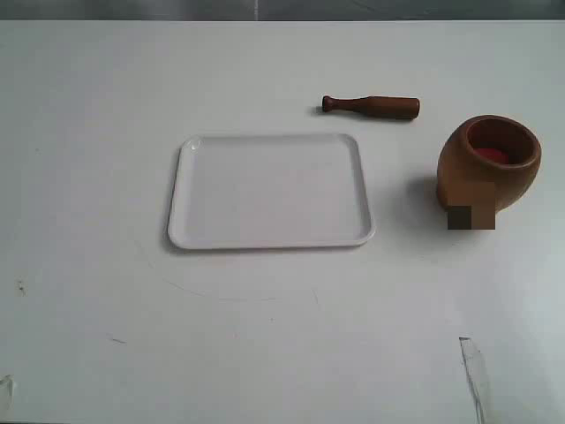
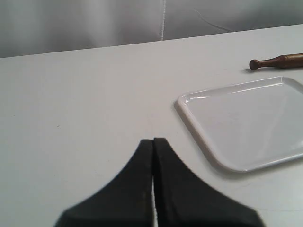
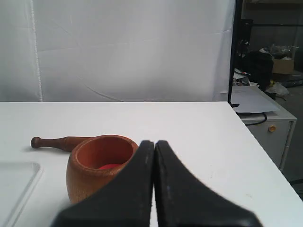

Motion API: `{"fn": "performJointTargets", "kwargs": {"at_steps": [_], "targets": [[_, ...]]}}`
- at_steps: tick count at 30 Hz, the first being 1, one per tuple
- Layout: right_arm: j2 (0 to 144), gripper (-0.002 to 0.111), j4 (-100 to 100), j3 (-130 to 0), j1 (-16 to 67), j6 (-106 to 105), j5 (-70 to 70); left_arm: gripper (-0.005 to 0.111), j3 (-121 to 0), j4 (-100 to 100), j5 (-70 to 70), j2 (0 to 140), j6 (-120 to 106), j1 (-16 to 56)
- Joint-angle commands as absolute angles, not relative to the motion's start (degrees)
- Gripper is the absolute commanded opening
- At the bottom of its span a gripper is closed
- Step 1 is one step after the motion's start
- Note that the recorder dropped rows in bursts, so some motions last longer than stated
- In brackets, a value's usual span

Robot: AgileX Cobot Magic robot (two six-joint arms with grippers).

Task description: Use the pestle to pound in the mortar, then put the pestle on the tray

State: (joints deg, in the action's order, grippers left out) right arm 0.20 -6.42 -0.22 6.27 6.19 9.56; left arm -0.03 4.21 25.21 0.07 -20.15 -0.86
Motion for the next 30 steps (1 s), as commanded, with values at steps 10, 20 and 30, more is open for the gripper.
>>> {"fn": "performJointTargets", "kwargs": {"at_steps": [10, 20, 30], "targets": [[0.0, 0.000, -6.5, 0.0, 5.9, 6.4, 9.7, 0.000, 0.0, 3.8, 25.0, 0.0, -19.7, -0.4], [0.0, 0.000, -7.0, 0.0, 5.9, 6.0, 9.7, 0.000, 0.0, 3.8, 25.0, 0.0, -19.7, -0.4], [0.0, 0.000, -6.9, 0.0, 5.9, 6.1, 9.7, 0.000, 0.0, 3.8, 25.0, 0.0, -19.7, -0.4]]}}
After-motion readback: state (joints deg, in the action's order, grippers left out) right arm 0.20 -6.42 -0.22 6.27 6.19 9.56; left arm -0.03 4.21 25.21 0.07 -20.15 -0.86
